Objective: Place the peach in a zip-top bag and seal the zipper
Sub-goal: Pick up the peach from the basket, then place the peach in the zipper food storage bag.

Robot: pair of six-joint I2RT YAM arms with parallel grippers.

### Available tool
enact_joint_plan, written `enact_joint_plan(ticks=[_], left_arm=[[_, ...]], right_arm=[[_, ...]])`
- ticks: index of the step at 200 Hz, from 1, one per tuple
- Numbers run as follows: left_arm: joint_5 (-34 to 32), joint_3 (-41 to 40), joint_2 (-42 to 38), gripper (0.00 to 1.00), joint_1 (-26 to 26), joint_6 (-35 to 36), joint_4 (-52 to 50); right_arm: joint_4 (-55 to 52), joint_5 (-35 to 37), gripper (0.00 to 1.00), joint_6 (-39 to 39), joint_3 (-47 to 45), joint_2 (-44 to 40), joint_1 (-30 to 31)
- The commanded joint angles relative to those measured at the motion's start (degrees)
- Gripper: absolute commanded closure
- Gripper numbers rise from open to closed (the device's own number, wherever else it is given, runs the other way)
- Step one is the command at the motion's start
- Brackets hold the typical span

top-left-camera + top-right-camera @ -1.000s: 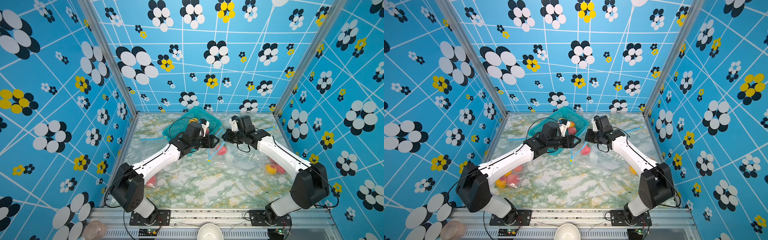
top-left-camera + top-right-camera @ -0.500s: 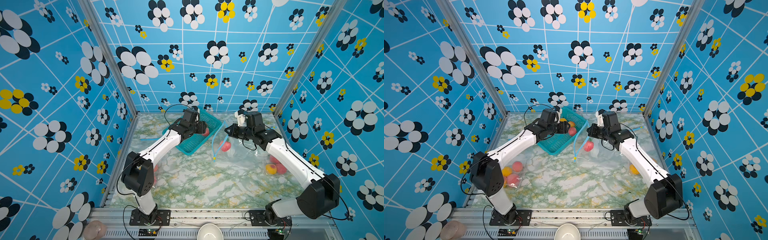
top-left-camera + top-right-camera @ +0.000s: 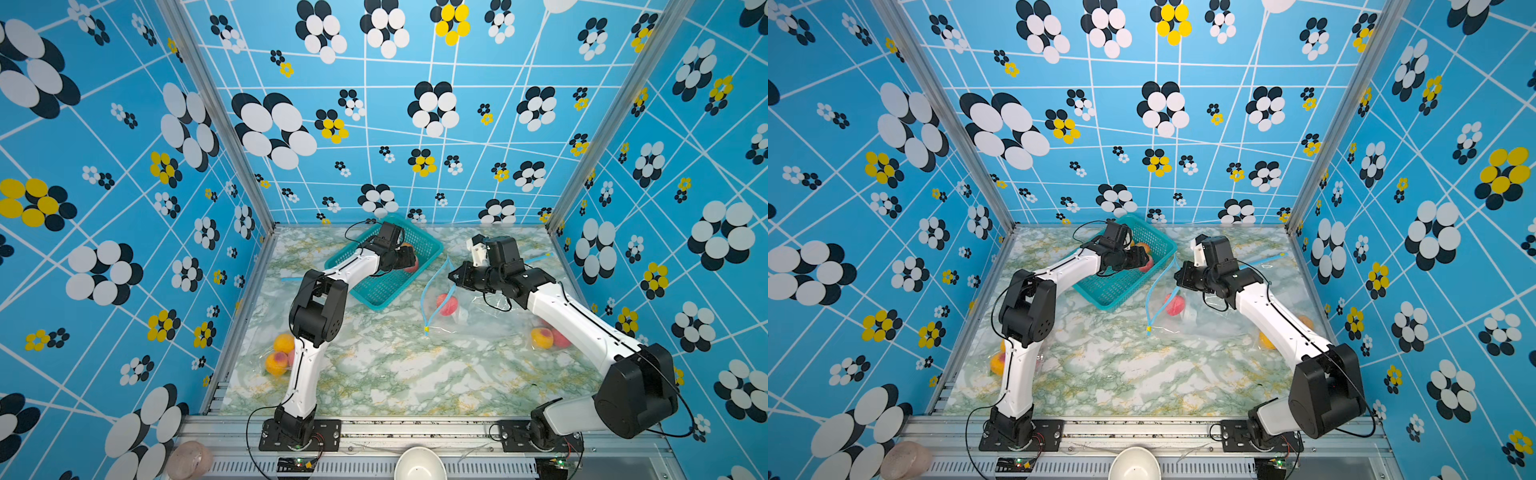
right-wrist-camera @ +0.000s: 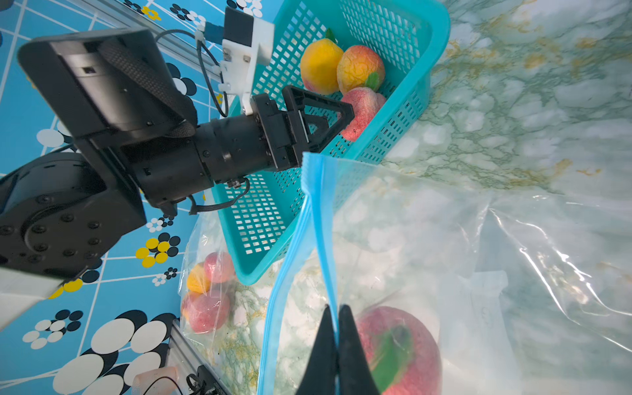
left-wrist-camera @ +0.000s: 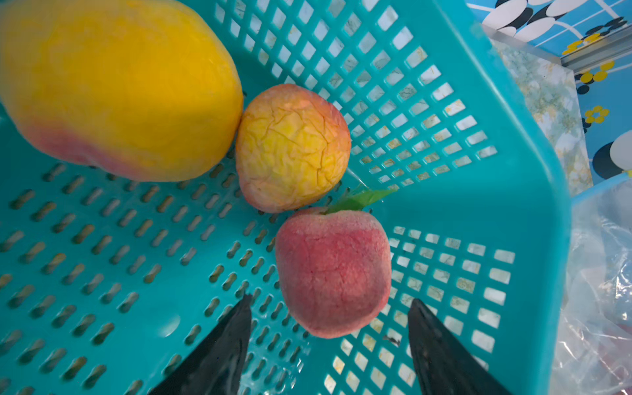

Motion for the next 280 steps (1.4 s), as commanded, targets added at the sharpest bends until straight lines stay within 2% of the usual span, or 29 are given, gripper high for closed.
enact_joint_plan(ticks=[1,66,97,164,188,211,245,280], left_arm=[[-0.12,3.11,2.3,0.26,0.65,-3.02,0.47],[0.76,4.94,8.18,0.26,0.25,-5.98,1.96],[2.44,2.59,6.32,0.32,0.46,-6.55,4.18],[5.82,-6.2,-10.8,0.38,2.4,-3.57,5.6],[8.23,-11.32,-17.46,0.39,2.4,-2.97,6.3],[12.41,-19.05,-26.29,0.39,1.9,-5.68,10.71],[15.84,-27.14,-38.23,0.38,-4.11,-6.91,13.61],[15.06,-34.66,-43.48,0.38,-9.83,-8.23,15.55]], right_arm=[[1.98,-1.2,1.0,1.0,-1.04,-1.33,-0.1],[2.85,-1.65,1.0,1.02,-1.79,-1.42,0.26],[2.91,-1.65,1.0,0.91,-2.2,-1.73,0.35],[3.31,-1.3,1.0,0.87,-3.16,-1.52,0.41],[3.34,-0.87,1.0,0.63,-2.8,-1.17,0.36],[1.72,1.02,1.0,-0.42,-1.35,-0.25,0.38],[0.27,2.08,1.0,-0.96,0.79,2.49,0.4],[-0.77,1.87,1.0,-1.59,4.18,4.5,0.37]])
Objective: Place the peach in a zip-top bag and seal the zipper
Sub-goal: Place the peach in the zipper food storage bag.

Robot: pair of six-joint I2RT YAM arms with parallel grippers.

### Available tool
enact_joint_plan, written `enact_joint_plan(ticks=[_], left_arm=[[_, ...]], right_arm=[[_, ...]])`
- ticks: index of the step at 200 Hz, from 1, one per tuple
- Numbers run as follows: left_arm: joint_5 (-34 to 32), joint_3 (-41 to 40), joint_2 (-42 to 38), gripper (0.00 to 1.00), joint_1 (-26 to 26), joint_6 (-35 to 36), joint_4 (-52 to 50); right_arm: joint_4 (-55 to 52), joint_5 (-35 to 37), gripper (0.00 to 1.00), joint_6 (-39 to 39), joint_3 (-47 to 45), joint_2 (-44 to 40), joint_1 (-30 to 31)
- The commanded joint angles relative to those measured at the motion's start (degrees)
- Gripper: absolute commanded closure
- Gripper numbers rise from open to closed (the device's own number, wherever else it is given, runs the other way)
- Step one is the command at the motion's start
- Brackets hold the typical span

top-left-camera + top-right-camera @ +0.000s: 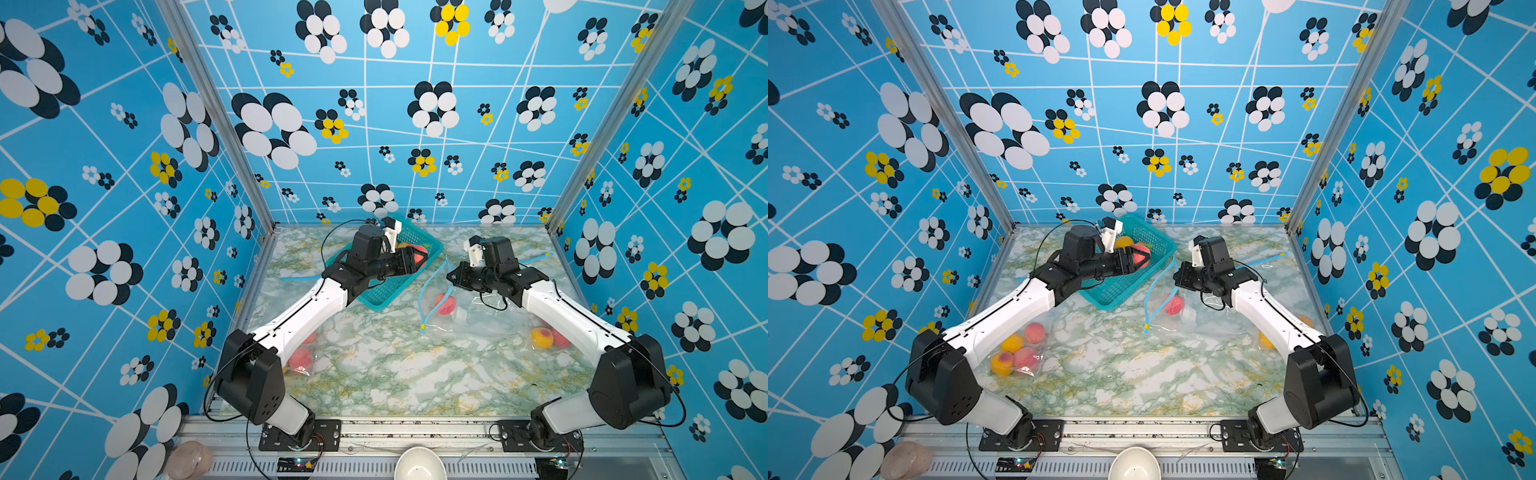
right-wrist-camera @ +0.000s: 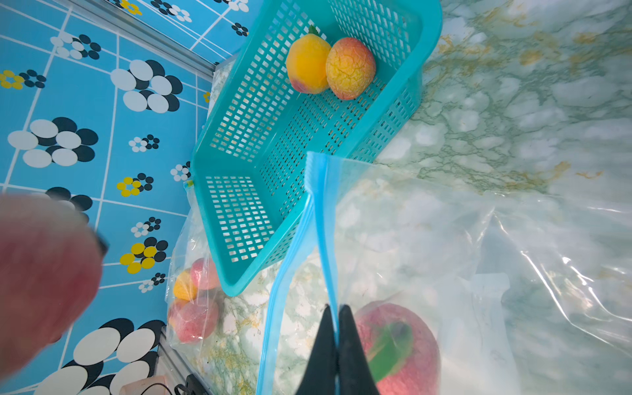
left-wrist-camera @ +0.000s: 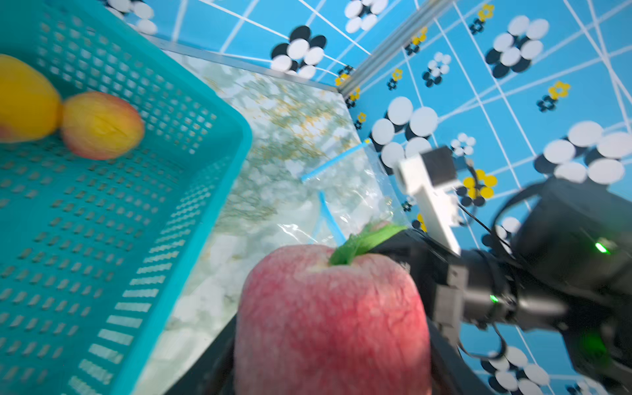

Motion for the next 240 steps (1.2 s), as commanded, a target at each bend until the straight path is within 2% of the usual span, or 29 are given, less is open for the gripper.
enact_joint_plan(ticks=[1,45,89,115,171,240], left_arm=[[1.21,-4.96,-2.29,0.38,-2.44,-1.34,2.44],[-1.67,-10.49,-0.21,0.4,-4.71,-2.36,4.99],[-4.03,-8.15,4.78,0.38,-5.88,-0.84,3.25],[-4.86,-6.27,6.09,0.34,-6.68,-0.2,1.71],[-7.98,-5.06,4.58,0.21,-6.95,1.27,-1.63],[-8.62,-4.46,2.14,0.2,-6.54,1.55,-2.51]], right_arm=[[-1.86,0.6,1.0,-1.18,3.58,1.05,0.29],[-3.33,-2.47,1.0,-2.26,6.07,0.44,0.5],[-6.79,-4.42,1.0,-4.92,8.17,-0.24,3.11],[-6.79,-4.15,1.0,-5.17,8.09,-0.09,4.39],[-5.23,-4.25,1.0,-4.05,8.09,1.6,4.99],[-5.07,-3.06,1.0,-3.96,7.64,2.12,4.68]])
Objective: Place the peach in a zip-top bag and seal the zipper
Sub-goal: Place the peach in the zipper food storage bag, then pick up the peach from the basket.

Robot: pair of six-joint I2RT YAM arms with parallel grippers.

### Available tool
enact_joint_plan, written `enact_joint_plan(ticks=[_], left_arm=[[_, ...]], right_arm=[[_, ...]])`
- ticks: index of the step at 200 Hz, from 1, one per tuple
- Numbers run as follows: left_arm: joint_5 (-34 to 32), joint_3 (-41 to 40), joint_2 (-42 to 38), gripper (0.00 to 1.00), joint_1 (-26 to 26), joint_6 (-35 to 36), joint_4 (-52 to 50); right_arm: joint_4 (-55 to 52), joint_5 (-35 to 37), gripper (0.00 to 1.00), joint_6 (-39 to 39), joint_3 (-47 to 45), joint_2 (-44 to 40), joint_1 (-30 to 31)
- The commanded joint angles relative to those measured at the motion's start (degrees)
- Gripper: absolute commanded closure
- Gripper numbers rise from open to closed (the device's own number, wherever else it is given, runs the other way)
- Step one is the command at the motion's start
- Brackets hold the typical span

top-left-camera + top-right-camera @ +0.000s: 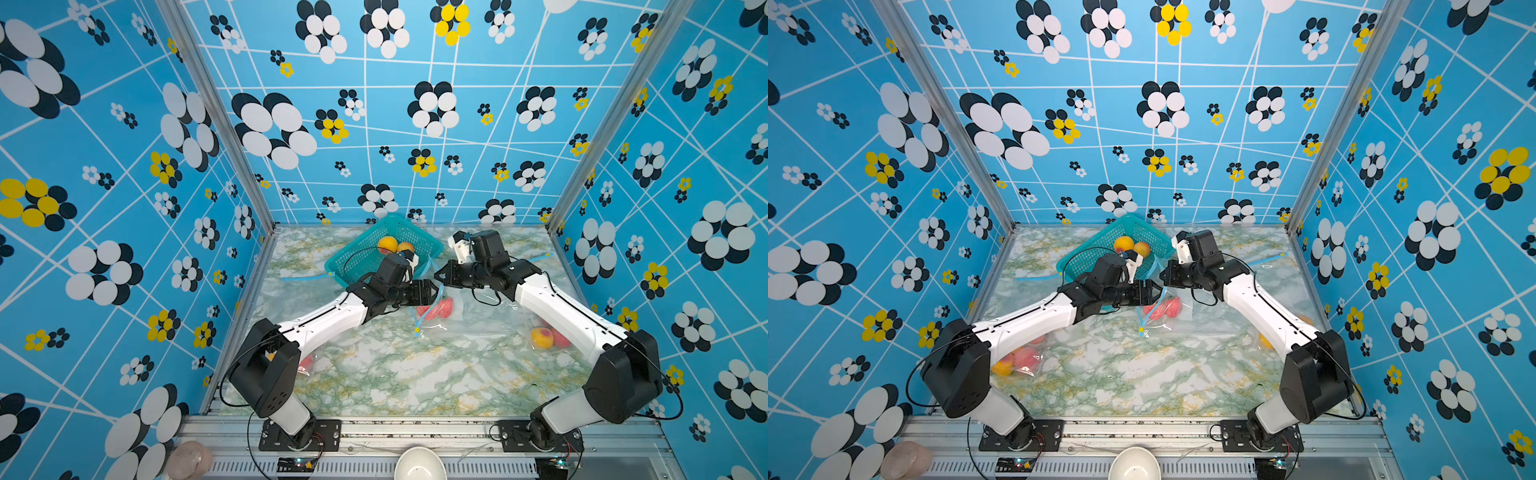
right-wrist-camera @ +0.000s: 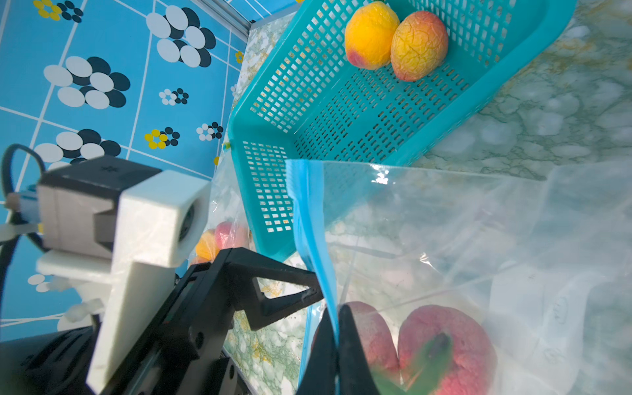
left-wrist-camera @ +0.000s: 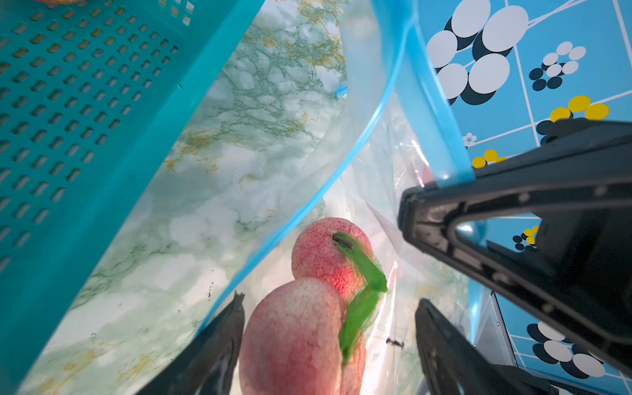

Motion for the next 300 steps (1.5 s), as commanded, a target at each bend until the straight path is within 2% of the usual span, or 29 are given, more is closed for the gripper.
enact_joint_plan(ticks=[1,46,73,100,125,134,170,188,238,256,264,300], left_arm=[[-0.93,2.08,-3.35,0.2,0.14,1.27,-1.32],[1.68,3.67,-7.23,0.2,3.57,1.5,-1.37],[-1.32,7.27,-5.88,0.21,7.02,5.38,-4.97],[-7.97,13.64,0.88,0.21,9.6,11.29,-10.51],[-10.45,20.46,9.42,0.18,11.27,13.67,-12.09],[-10.59,22.66,12.52,0.12,11.9,13.53,-11.75],[-7.68,29.82,24.1,0.12,14.94,6.59,-8.44],[-9.29,32.41,28.49,0.09,15.56,3.06,-6.86],[-9.28,42.55,40.42,0.09,15.99,-4.99,-7.08],[-8.67,45.32,43.8,0.09,16.01,-7.57,-6.38],[-9.06,46.21,44.88,0.02,15.96,-8.4,-6.19],[-10.94,48.61,48.33,0.03,15.75,-10.96,-5.59]], right_arm=[[0.13,0.11,1.0,-0.05,1.03,0.42,0.09],[1.07,-0.04,1.0,0.59,-0.19,0.73,-0.68],[1.22,-0.4,1.0,0.79,-0.02,0.92,-0.71],[1.12,-0.57,1.0,0.76,-0.13,0.74,-0.73],[0.85,-0.54,1.0,0.52,-0.3,0.57,-0.76],[0.68,-0.48,1.0,0.41,-0.35,0.46,-0.7],[0.2,0.09,1.0,-0.14,-0.69,0.21,-0.7],[0.24,-0.2,1.0,-0.31,-0.87,0.3,-0.69],[0.83,-0.59,1.0,-0.37,-0.92,0.74,-0.77],[0.77,-0.74,1.0,-0.56,-1.13,0.74,-0.68],[0.78,-0.7,1.0,-0.57,-1.15,0.74,-0.69],[0.87,-0.91,1.0,-0.71,-1.53,0.57,-0.74]])
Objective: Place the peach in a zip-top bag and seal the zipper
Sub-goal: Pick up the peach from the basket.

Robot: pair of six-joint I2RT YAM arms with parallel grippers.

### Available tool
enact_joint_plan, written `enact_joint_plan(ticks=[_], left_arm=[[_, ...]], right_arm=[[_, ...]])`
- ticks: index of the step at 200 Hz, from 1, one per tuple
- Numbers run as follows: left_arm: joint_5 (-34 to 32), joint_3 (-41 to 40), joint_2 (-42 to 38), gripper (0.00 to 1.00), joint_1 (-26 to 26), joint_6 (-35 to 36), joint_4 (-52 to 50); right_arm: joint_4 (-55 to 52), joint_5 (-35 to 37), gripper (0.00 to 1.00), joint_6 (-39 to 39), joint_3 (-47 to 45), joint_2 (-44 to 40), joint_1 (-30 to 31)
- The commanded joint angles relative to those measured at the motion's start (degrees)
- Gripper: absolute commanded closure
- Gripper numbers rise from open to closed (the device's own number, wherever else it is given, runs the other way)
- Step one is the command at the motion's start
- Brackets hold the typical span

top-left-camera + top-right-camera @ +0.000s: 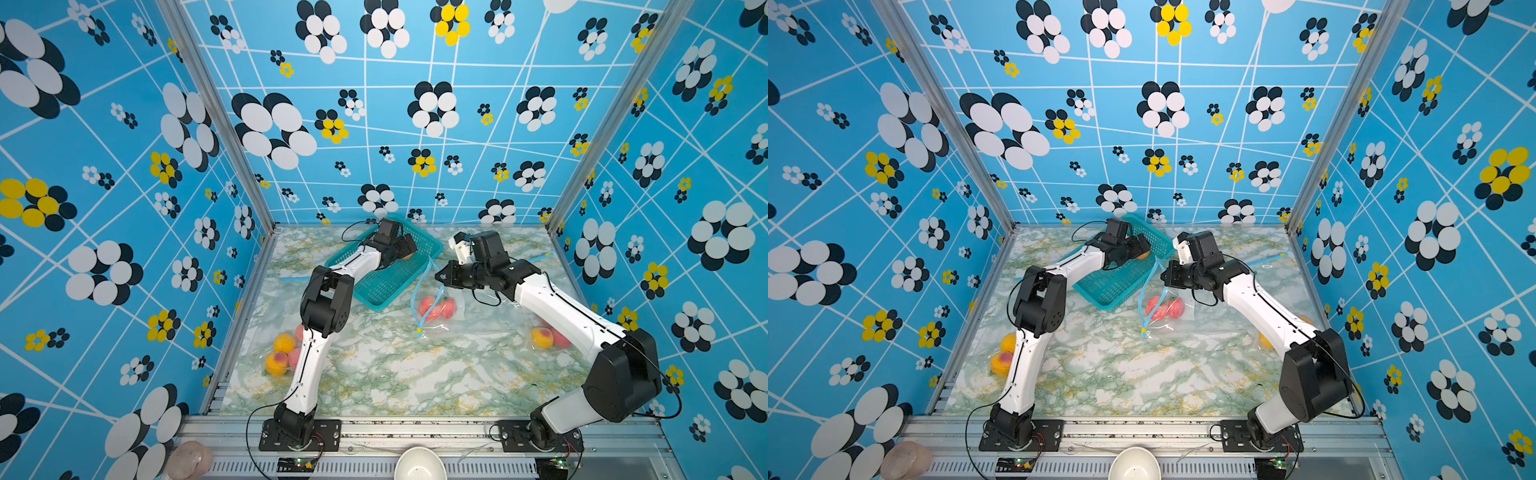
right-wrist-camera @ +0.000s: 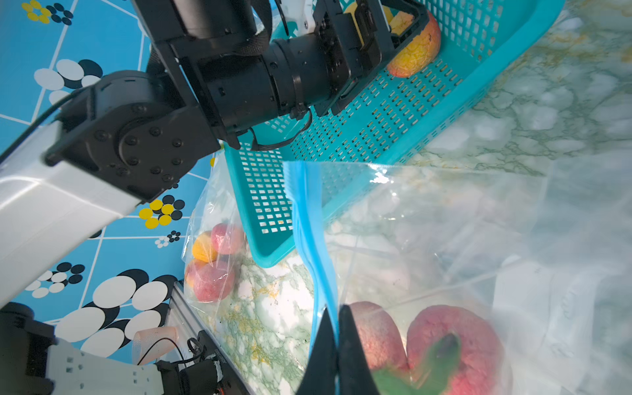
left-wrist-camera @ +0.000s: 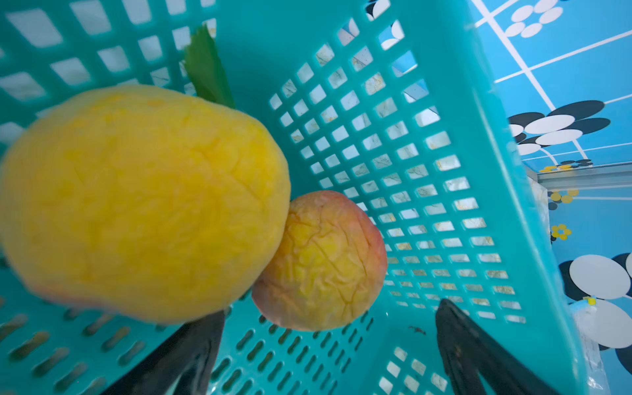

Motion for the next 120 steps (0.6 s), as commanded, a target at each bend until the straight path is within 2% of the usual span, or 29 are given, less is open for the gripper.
enact_joint_plan(ticks=[1,75,120], left_arm=[[-1.51,2.7,2.6,0.03,-0.18,-3.2,0.7],[0.54,3.69,5.15,0.15,0.08,-6.62,3.31],[1.15,1.53,2.22,0.31,0.42,-5.37,4.21]], right_arm=[[0.64,-0.89,1.0,-1.12,-1.05,0.24,-0.32],[0.99,-0.86,1.0,-0.98,-2.0,-0.55,-0.25],[1.48,-0.94,1.0,-0.35,-2.51,-0.93,-0.25]])
